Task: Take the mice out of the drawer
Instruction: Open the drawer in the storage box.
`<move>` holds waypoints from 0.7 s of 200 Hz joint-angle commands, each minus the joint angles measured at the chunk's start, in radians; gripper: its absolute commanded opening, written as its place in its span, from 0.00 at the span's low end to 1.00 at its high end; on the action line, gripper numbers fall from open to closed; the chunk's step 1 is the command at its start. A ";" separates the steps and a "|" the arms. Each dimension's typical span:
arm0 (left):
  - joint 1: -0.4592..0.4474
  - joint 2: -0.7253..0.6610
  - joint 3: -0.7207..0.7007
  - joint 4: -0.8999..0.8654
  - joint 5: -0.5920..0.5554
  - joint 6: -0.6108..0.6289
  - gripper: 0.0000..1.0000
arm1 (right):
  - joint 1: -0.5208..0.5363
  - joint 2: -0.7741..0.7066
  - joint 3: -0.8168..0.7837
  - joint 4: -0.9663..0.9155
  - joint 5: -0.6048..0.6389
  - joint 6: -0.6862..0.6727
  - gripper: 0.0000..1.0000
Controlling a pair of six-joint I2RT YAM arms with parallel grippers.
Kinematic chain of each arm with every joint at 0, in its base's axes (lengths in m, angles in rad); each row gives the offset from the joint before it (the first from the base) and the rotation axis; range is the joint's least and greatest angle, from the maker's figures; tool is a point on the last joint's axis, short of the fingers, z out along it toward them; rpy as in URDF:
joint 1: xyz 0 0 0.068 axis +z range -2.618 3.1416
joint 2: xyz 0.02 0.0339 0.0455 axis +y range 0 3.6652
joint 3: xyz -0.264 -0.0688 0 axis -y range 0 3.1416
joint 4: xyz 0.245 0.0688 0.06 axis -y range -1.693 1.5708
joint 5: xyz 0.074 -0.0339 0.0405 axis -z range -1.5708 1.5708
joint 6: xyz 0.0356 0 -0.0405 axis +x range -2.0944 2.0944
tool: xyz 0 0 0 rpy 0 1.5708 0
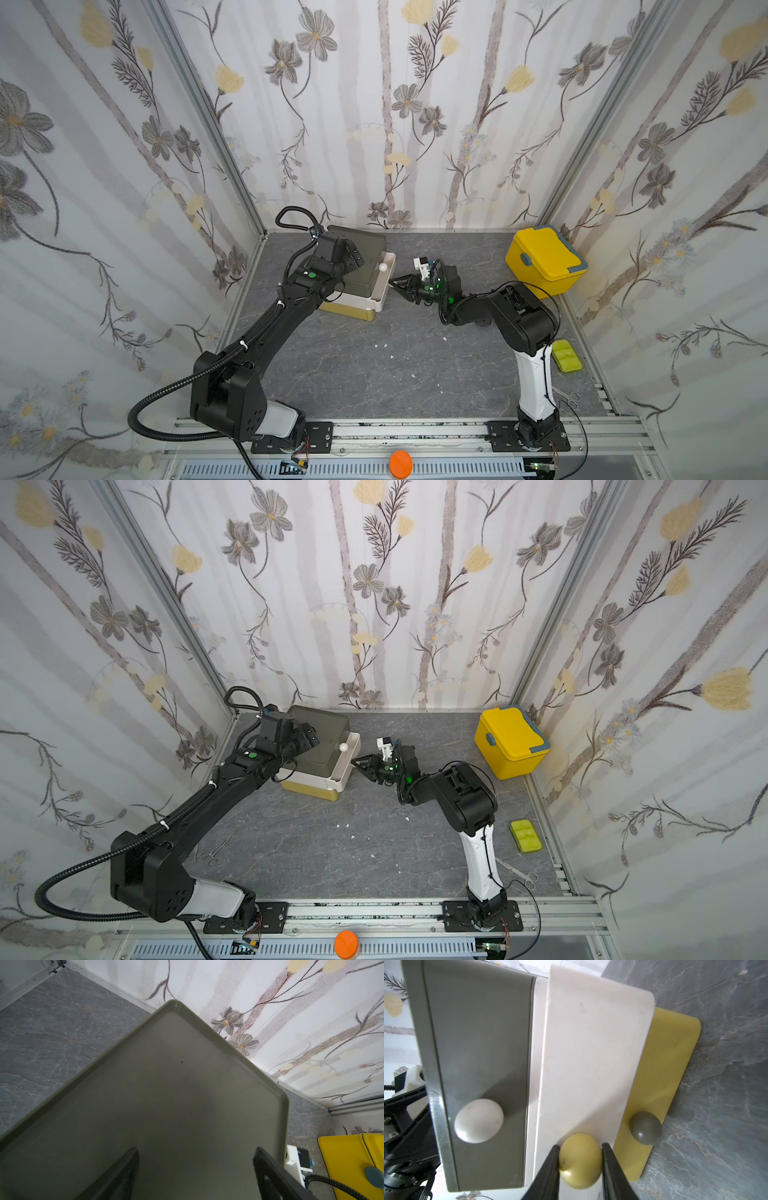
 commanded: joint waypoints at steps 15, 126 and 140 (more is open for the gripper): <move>0.004 0.002 -0.006 -0.090 0.006 -0.024 0.89 | -0.031 -0.063 -0.069 0.056 -0.007 -0.005 0.29; 0.004 -0.001 -0.001 -0.086 0.006 -0.026 0.89 | -0.168 -0.202 -0.253 0.013 -0.023 -0.077 0.28; 0.004 0.002 -0.001 -0.087 0.006 -0.026 0.89 | -0.178 -0.216 -0.288 -0.009 -0.022 -0.094 0.28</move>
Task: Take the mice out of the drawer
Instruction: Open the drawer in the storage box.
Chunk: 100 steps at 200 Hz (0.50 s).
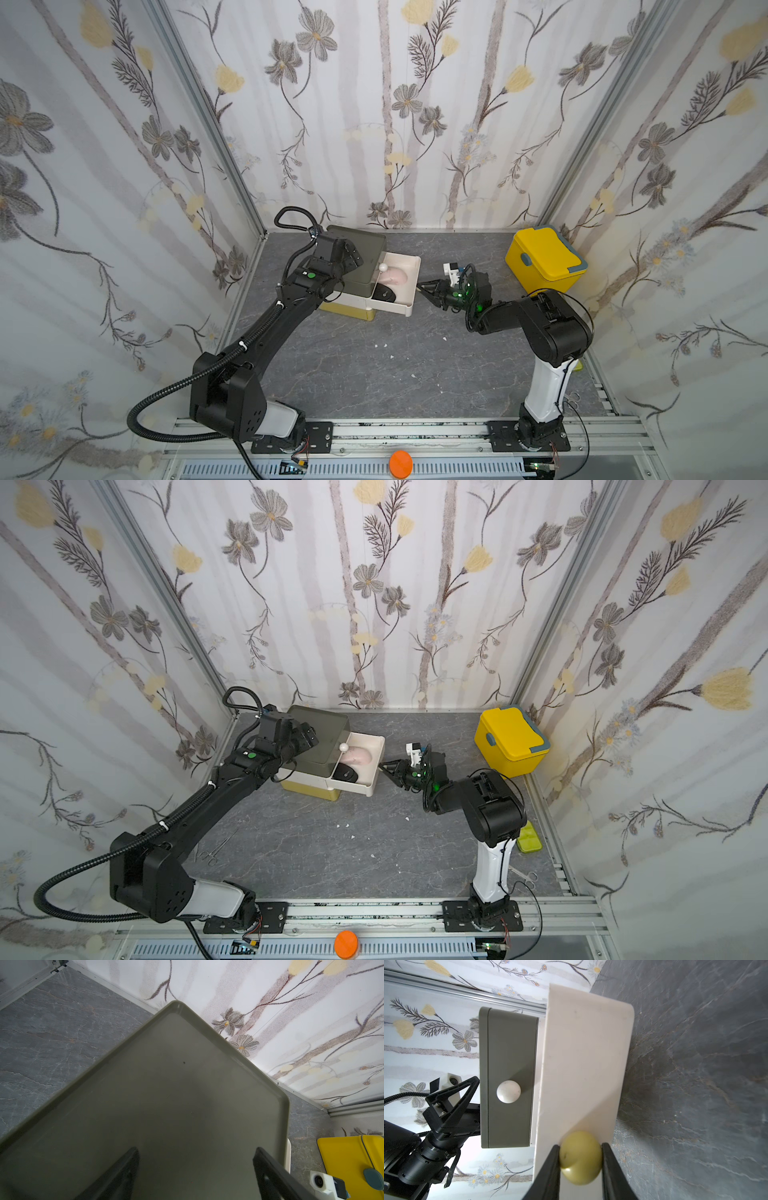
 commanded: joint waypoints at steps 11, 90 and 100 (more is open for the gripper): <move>0.002 0.005 -0.001 -0.088 0.005 -0.019 0.88 | -0.024 -0.037 -0.049 -0.021 0.016 -0.041 0.28; 0.002 -0.008 -0.001 -0.083 0.027 -0.019 0.88 | -0.043 -0.086 -0.059 -0.114 0.027 -0.107 0.41; 0.002 -0.007 0.004 -0.083 0.031 -0.017 0.88 | -0.043 -0.098 -0.050 -0.157 0.031 -0.131 0.43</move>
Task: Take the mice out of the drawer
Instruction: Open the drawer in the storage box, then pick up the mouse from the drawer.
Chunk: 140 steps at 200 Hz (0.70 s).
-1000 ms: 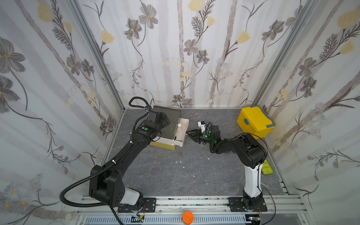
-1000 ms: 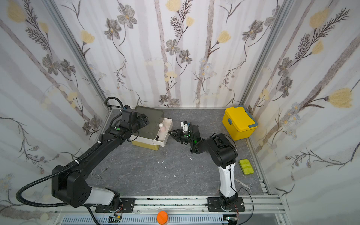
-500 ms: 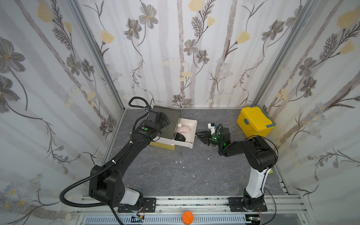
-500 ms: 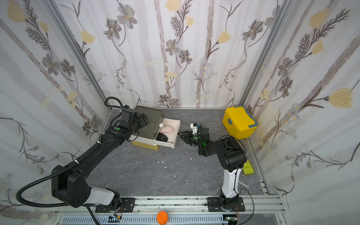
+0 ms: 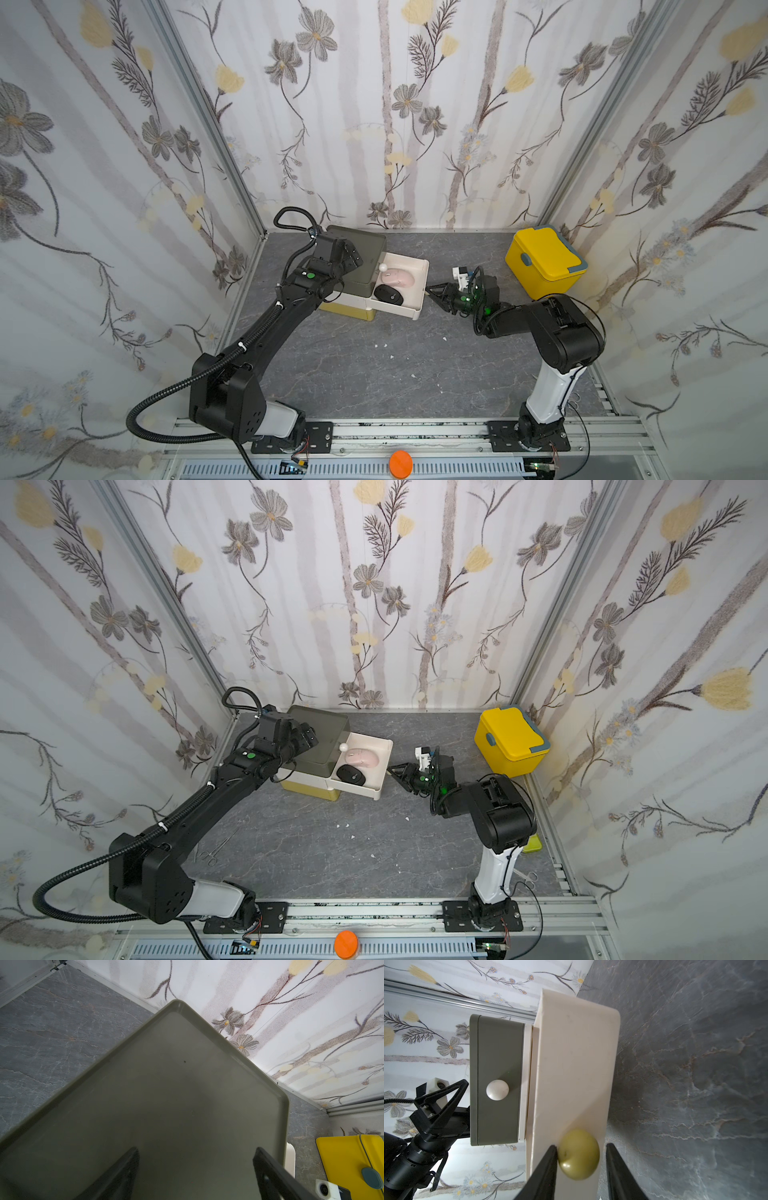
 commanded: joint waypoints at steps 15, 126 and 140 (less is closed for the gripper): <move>0.000 -0.005 0.017 -0.080 0.024 -0.013 0.89 | -0.002 -0.049 0.023 -0.122 0.024 -0.087 0.47; 0.008 -0.179 0.013 -0.116 0.122 -0.007 0.91 | 0.053 -0.317 0.337 -0.920 0.422 -0.777 0.69; 0.011 -0.222 -0.013 -0.125 0.149 -0.008 0.91 | 0.090 -0.287 0.415 -0.989 0.435 -0.885 0.71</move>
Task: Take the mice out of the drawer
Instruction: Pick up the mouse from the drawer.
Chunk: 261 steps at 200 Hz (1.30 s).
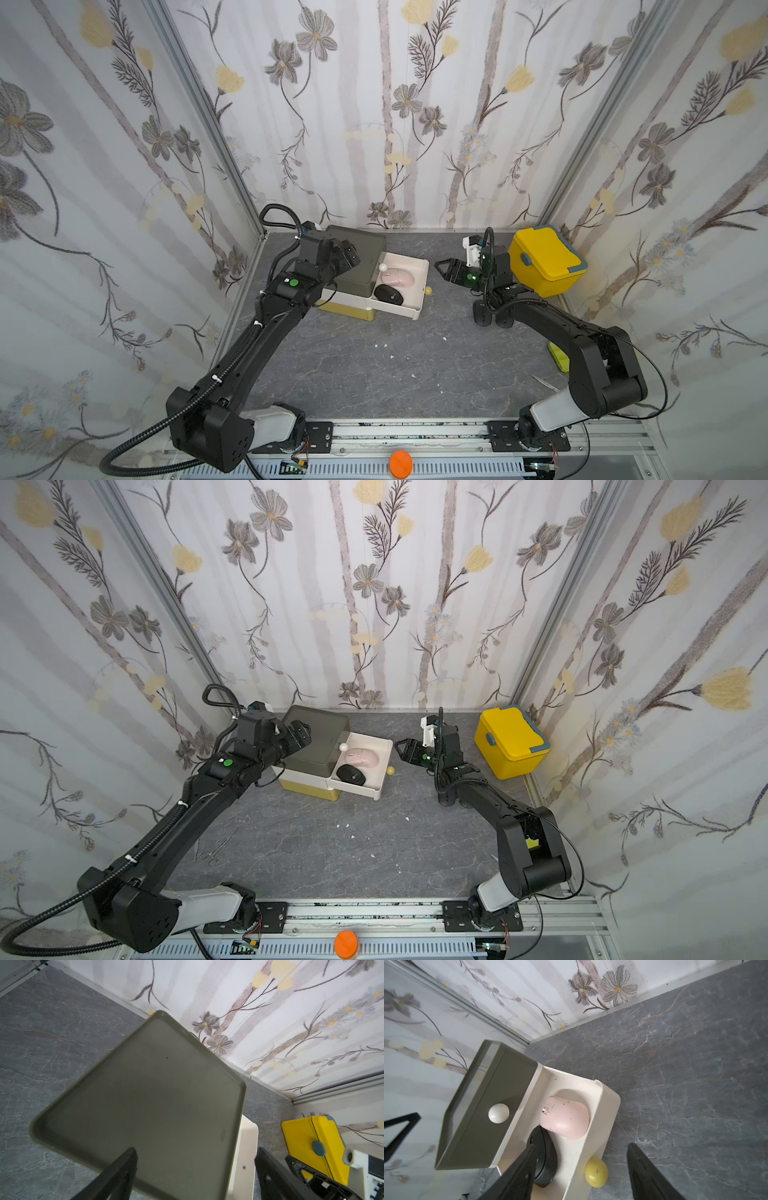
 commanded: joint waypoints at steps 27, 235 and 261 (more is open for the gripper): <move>0.015 -0.124 -0.080 -0.043 0.072 -0.006 0.92 | 0.121 0.113 0.222 -0.286 0.068 -0.456 0.76; 0.037 -0.239 -0.191 -0.040 0.123 -0.018 0.97 | 0.205 0.543 0.727 -0.669 0.091 -0.919 0.84; 0.040 -0.237 -0.191 -0.040 0.121 -0.018 0.97 | 0.207 0.566 0.751 -0.682 0.070 -0.942 0.82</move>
